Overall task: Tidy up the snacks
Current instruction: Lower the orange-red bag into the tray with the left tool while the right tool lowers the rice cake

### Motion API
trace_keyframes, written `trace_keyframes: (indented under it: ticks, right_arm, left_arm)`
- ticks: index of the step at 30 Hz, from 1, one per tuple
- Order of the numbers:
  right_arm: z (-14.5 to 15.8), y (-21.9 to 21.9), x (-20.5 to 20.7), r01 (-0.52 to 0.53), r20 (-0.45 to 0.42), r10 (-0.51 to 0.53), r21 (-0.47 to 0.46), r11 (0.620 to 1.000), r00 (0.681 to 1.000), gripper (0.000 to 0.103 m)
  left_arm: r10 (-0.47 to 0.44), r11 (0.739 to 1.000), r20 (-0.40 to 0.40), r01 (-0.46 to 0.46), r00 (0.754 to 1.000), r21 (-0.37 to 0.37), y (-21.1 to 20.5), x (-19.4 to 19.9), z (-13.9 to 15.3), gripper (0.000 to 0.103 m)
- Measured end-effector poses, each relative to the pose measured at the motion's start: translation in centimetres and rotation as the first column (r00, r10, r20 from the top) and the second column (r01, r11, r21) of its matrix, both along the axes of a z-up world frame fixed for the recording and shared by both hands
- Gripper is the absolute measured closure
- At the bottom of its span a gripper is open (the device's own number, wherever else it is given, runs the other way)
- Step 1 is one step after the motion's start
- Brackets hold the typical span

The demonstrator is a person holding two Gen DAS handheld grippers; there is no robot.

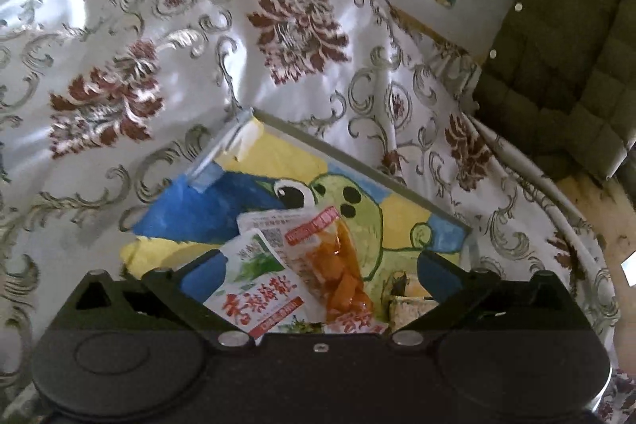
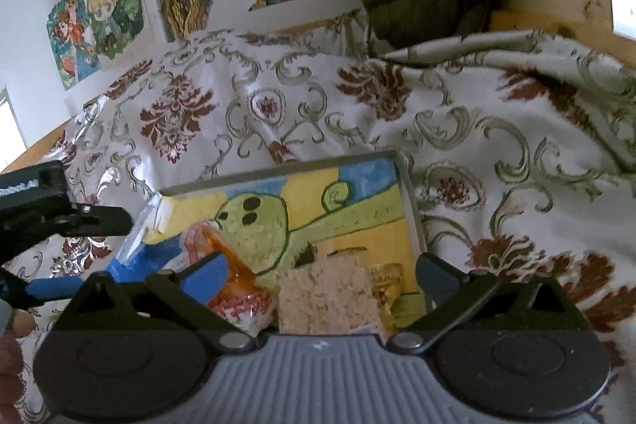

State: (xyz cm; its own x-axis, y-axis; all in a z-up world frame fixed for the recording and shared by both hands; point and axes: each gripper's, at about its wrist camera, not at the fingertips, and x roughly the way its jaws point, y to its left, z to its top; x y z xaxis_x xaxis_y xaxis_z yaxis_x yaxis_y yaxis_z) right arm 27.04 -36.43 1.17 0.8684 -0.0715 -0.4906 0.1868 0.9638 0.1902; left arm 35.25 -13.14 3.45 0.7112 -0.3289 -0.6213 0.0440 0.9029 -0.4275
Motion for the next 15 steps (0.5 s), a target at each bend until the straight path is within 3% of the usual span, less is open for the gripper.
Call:
trace_keyframes:
  ticks: [5, 15]
  right_arm:
    - [1.7, 0.9, -2.3, -0.018, 0.038, 0.02, -0.044, 0.999, 0.999, 0.0]
    - [5.2, 3.1, -8.3, -0.019, 0.152, 0.034, -0.102, 0.995, 0.988, 0.0]
  left_arm:
    - [0.006, 0.999, 0.016, -0.007, 1.0, 0.041, 1.3, -2.1, 2.2, 0.001]
    - [-0.012, 0.99, 0.133, -0.007, 0.991, 0.142, 3.9, -8.9, 5.5, 0.001]
